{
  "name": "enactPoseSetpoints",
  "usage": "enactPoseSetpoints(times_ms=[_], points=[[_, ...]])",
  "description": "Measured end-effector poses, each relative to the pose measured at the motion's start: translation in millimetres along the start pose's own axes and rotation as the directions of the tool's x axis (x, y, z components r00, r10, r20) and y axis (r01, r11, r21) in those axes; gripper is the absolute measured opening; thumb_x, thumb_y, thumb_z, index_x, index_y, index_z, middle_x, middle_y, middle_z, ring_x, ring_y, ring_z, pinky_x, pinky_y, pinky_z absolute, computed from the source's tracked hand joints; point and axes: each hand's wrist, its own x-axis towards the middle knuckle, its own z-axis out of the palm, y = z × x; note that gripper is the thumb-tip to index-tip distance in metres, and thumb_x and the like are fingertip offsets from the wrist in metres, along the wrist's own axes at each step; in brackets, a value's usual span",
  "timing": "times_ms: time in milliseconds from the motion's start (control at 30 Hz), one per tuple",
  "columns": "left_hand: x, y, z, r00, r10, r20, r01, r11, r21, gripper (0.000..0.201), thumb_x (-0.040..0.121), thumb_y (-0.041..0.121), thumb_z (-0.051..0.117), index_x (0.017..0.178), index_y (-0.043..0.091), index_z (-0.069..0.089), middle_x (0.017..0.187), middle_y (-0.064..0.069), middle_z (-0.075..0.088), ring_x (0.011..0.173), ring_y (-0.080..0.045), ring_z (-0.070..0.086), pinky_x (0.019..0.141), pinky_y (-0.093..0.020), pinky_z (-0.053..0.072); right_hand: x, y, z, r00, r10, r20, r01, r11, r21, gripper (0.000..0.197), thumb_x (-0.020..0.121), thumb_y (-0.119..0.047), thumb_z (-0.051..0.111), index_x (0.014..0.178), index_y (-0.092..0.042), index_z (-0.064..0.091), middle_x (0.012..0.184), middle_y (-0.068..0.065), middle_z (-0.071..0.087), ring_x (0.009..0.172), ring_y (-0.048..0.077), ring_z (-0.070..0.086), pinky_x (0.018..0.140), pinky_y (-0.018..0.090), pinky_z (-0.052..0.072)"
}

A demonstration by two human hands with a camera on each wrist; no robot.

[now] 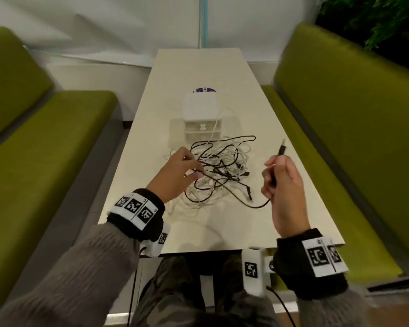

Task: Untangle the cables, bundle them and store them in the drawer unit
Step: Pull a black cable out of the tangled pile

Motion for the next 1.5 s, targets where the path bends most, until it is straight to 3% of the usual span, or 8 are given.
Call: enactPoseSetpoints(times_ms=[333, 500, 633, 900, 1000, 1167, 1367, 1500], points=[[26.7, 4.1, -79.0, 0.918, -0.07, 0.391, -0.068, 0.942, 0.329, 0.012, 0.087, 0.029, 0.062, 0.098, 0.029, 0.067, 0.098, 0.005, 0.044, 0.092, -0.013, 0.048, 0.082, -0.034, 0.045, 23.5, 16.6, 26.5, 0.958, 0.193, 0.212, -0.188, 0.981, -0.042, 0.028, 0.104, -0.026, 0.033, 0.087, -0.015, 0.052, 0.064, 0.0, 0.046, 0.044, 0.002, 0.032, 0.041, 0.015, 0.025], [45.0, 17.8, -72.8, 0.957, 0.034, 0.289, -0.072, 0.99, 0.123, 0.009, 0.084, 0.028, 0.067, 0.092, 0.024, 0.07, 0.099, 0.005, 0.048, 0.095, -0.011, 0.049, 0.08, -0.018, 0.038, 37.3, 24.7, 31.0, 0.944, 0.241, 0.224, -0.239, 0.97, -0.037, 0.027, 0.104, -0.029, 0.033, 0.092, -0.014, 0.051, 0.063, -0.002, 0.058, 0.045, 0.008, 0.034, 0.041, 0.017, 0.021], [33.7, 18.4, -33.5, 0.994, 0.014, 0.111, -0.005, 0.997, -0.082, 0.006, 0.086, 0.021, 0.066, 0.088, 0.015, 0.067, 0.095, 0.006, 0.058, 0.088, -0.008, 0.054, 0.078, -0.021, 0.044, 38.9, 39.6, 33.1, 0.946, 0.231, 0.229, -0.212, 0.972, -0.102, 0.024, 0.104, -0.025, 0.033, 0.092, -0.017, 0.052, 0.073, 0.0, 0.064, 0.05, 0.009, 0.044, 0.044, 0.019, 0.031], [7.4, 38.7, 7.1, 0.993, -0.113, -0.024, 0.101, 0.947, -0.304, 0.006, 0.094, 0.031, 0.051, 0.09, 0.027, 0.048, 0.069, 0.0, 0.063, 0.068, -0.018, 0.06, 0.065, -0.028, 0.047, 25.0, 61.8, 61.2, 0.979, 0.131, 0.157, -0.08, 0.953, -0.293, 0.023, 0.094, -0.049, 0.038, 0.094, -0.03, 0.05, 0.114, 0.005, 0.058, 0.108, 0.017, 0.056, 0.095, 0.04, 0.046], [0.6, 37.7, 10.1, 0.985, -0.169, -0.03, 0.139, 0.885, -0.444, 0.005, 0.095, 0.027, 0.049, 0.095, 0.021, 0.049, 0.066, 0.001, 0.056, 0.063, -0.008, 0.056, 0.064, -0.019, 0.043, 24.0, 58.8, 58.9, 0.973, 0.144, 0.181, -0.12, 0.983, -0.141, 0.02, 0.102, -0.029, 0.041, 0.096, -0.014, 0.053, 0.087, -0.001, 0.067, 0.081, 0.014, 0.065, 0.074, 0.031, 0.05], [-6.6, 23.3, 10.2, 0.962, -0.258, -0.087, 0.163, 0.801, -0.576, 0.008, 0.095, 0.03, 0.042, 0.094, 0.022, 0.045, 0.06, 0.007, 0.051, 0.06, -0.013, 0.054, 0.075, -0.041, 0.048, 21.6, 55.7, 36.6, 0.985, 0.17, 0.001, -0.169, 0.983, 0.077, 0.024, 0.102, -0.019, 0.04, 0.085, -0.013, 0.056, 0.055, -0.006, 0.035, 0.044, 0.007, 0.027, 0.042, 0.018, 0.025], [2.0, -6.2, -4.1, 0.911, -0.348, -0.222, 0.206, 0.849, -0.487, 0.008, 0.096, 0.019, 0.048, 0.089, 0.014, 0.049, 0.066, 0.004, 0.043, 0.059, -0.003, 0.041, 0.077, -0.031, 0.049, 32.6, 46.5, -0.4, 0.975, 0.186, -0.121, -0.156, 0.962, 0.225, 0.028, 0.104, -0.02, 0.034, 0.08, -0.016, 0.048, 0.05, -0.01, 0.025, 0.044, 0.006, 0.019, 0.041, 0.019, 0.016], [5.9, -23.4, -3.6, 0.956, -0.292, -0.021, 0.277, 0.926, -0.255, 0.015, 0.088, 0.026, 0.061, 0.083, 0.013, 0.056, 0.071, -0.001, 0.048, 0.066, -0.011, 0.042, 0.063, -0.02, 0.034, 40.3, 28.7, -23.7, 0.967, 0.123, -0.222, -0.036, 0.933, 0.358, 0.031, 0.104, -0.024, 0.033, 0.078, -0.019, 0.048, 0.05, -0.01, 0.025, 0.043, 0.007, 0.02, 0.042, 0.016, 0.019]])
